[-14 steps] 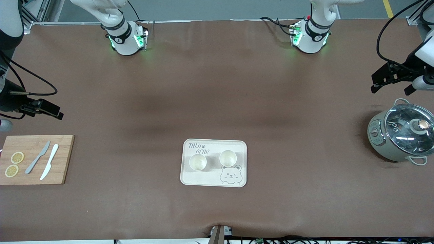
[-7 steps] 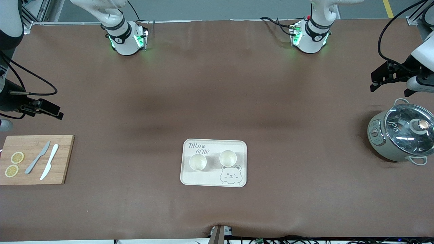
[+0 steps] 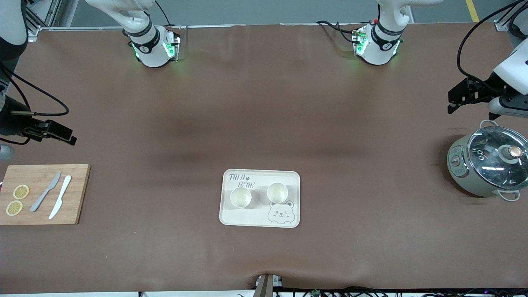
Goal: Place white IKEA cup upright on tray with both arms
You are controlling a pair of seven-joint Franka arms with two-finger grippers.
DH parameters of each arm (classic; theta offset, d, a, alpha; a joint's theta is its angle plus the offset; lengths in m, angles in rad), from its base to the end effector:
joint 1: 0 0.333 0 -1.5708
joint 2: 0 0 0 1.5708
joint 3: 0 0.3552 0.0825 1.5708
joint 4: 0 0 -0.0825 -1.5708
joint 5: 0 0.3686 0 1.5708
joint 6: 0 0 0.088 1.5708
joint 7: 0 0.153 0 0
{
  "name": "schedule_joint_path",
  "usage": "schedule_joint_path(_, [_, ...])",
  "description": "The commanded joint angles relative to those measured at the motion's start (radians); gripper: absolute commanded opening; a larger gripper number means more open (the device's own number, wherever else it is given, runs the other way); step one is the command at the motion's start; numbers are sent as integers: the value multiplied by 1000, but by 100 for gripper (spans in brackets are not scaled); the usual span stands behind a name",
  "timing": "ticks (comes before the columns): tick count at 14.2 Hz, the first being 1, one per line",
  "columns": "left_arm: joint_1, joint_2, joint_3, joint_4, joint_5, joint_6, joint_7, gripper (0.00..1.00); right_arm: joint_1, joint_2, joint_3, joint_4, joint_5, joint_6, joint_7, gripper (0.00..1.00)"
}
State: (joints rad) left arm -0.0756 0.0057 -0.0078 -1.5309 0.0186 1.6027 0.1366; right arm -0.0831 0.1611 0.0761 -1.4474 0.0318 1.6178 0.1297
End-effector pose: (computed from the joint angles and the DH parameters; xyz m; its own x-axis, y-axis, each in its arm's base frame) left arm 0.5463 -0.0429 0.6360 0.9738 -0.2186 0.0629 -0.2173 -0.9757 -0.0274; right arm 0.5992 -0.0032 0.5871 0.9903 -0.1387 0.0039 -0.1384 -0.9894 -0.0449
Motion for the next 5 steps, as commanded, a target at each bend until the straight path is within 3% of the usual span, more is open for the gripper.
schedule_joint_path(1, [-9, 10, 5, 28, 21, -26, 17, 100, -10, -26, 5, -19, -4, -7, -12, 100])
schedule_joint_path(5, [-9, 10, 5, 28, 20, -26, 8, 100, -10, -25, 5, -19, -6, -7, -12, 100])
